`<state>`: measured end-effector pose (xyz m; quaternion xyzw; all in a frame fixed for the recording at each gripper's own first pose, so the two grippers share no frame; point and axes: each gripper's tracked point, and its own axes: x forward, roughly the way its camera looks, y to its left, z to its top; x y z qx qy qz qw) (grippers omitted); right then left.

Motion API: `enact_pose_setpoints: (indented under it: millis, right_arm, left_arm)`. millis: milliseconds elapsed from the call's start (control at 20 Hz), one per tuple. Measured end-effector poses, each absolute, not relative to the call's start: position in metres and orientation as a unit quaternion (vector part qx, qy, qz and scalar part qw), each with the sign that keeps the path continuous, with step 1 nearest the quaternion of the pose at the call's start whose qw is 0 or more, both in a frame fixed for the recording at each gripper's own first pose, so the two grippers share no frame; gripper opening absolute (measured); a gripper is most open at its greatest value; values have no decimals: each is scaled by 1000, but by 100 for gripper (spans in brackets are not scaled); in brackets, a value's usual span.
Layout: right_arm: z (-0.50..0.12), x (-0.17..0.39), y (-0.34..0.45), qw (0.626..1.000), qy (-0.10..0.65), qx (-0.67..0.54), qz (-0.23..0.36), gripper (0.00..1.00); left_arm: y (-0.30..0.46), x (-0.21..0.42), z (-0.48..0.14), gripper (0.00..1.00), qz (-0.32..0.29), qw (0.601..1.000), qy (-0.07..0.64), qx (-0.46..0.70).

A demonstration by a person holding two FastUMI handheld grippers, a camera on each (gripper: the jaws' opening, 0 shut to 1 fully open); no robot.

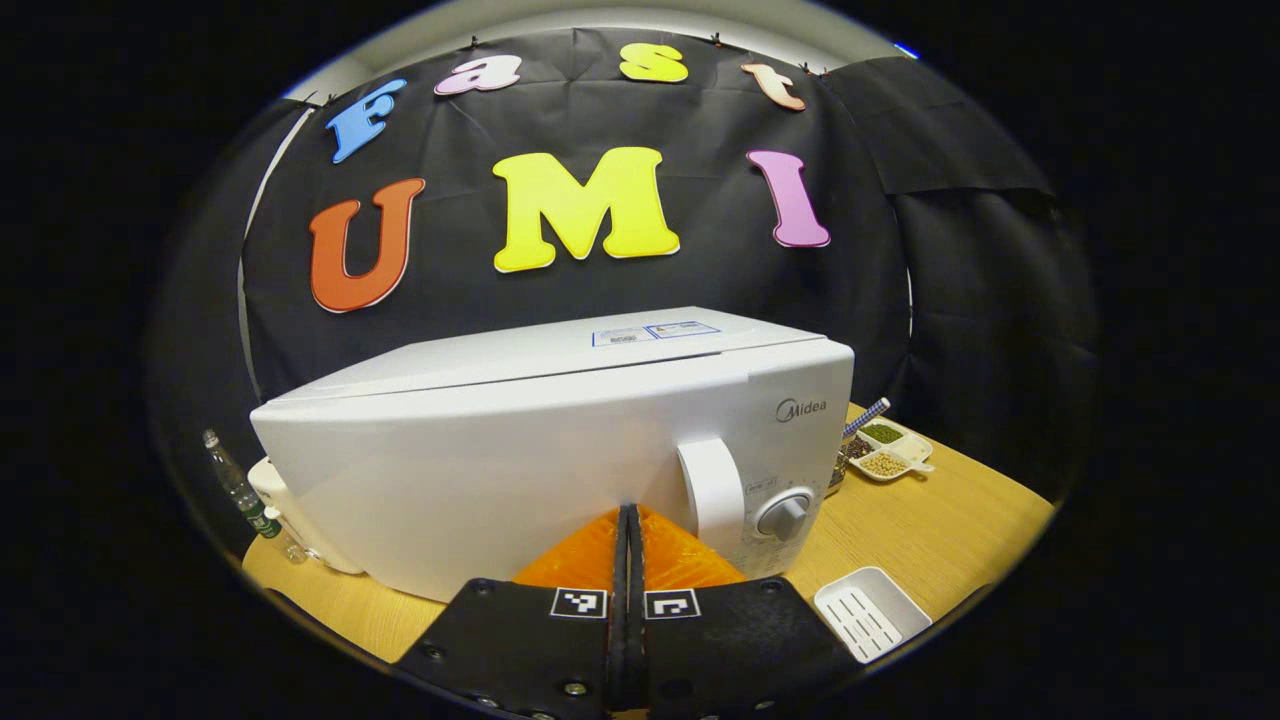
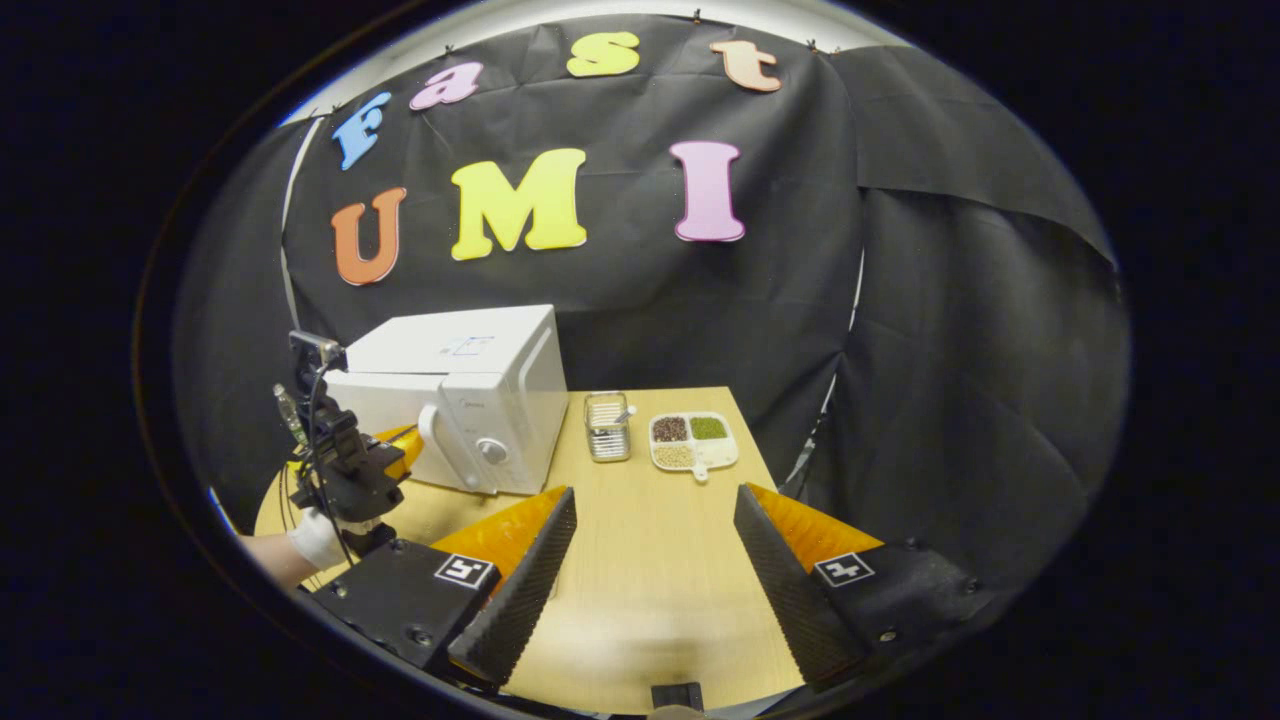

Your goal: Open the microwave oven with the left hand, put the food in, and close the microwave oven.

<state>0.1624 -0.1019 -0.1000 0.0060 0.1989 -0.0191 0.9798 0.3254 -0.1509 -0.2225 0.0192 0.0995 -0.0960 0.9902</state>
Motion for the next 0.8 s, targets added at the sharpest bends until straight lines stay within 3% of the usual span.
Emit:
enact_pose_setpoints:
  millis: [450, 500, 550, 700, 750, 800]
  right_arm:
    - [-101, 151, -107, 981, 194, 12, -16, 100]
    - [-101, 148, -109, 981, 193, 13, -16, 100]
    - [-100, 145, -109, 981, 192, 12, -15, 100]
    - [-100, 134, -109, 982, 187, 8, -9, 100]
    - [-100, 131, -110, 983, 185, 6, -8, 92]
    - [-100, 128, -109, 983, 183, 4, -5, 100]
  left_arm:
    - [-145, 295, -213, 0, -71, 991, 102, 44]
    - [-144, 286, -215, 11, -71, 991, 102, 54]
    - [-141, 277, -214, 0, -70, 990, 103, 65]
    - [-140, 263, -209, 95, -69, 990, 96, 78]
    - [-140, 259, -207, 95, -69, 990, 94, 81]
    - [-141, 254, -205, 95, -67, 990, 94, 83]
